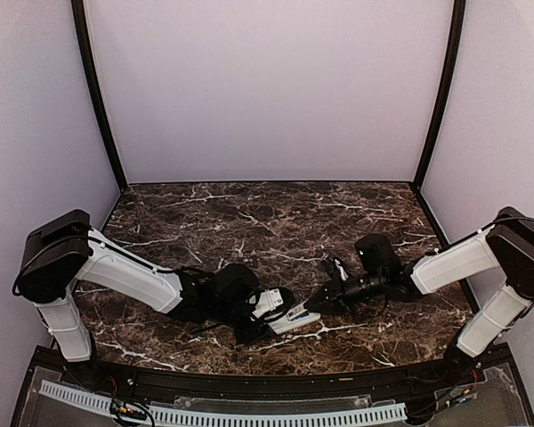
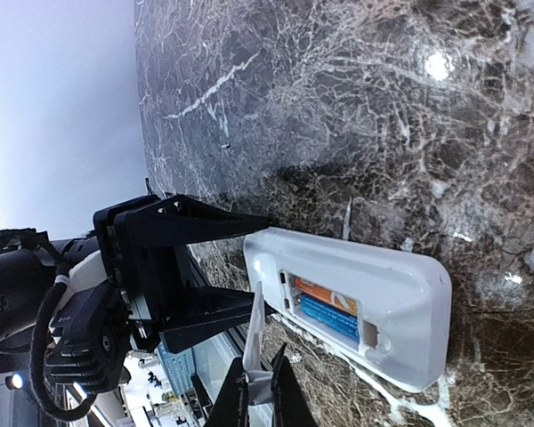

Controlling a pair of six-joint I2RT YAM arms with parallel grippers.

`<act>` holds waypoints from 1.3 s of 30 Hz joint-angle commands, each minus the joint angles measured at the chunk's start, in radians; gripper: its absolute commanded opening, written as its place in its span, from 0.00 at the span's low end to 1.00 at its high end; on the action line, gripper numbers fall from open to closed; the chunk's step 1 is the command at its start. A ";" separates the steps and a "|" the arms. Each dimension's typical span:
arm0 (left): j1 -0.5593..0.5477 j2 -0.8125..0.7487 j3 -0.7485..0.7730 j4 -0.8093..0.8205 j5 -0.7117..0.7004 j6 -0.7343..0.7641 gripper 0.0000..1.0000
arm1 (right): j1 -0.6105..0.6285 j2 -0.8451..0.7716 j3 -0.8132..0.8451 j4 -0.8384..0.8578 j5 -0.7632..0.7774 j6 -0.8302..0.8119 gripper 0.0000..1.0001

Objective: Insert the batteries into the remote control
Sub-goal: Load the battery cover onto the remote control without the battery cover.

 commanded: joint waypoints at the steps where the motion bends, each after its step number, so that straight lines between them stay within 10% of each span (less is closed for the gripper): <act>1: -0.005 0.050 0.008 -0.086 -0.001 -0.010 0.41 | 0.013 0.009 -0.038 0.068 0.041 0.029 0.00; 39: -0.005 0.065 0.019 -0.094 -0.004 -0.012 0.39 | 0.032 -0.008 -0.034 -0.068 0.105 0.037 0.00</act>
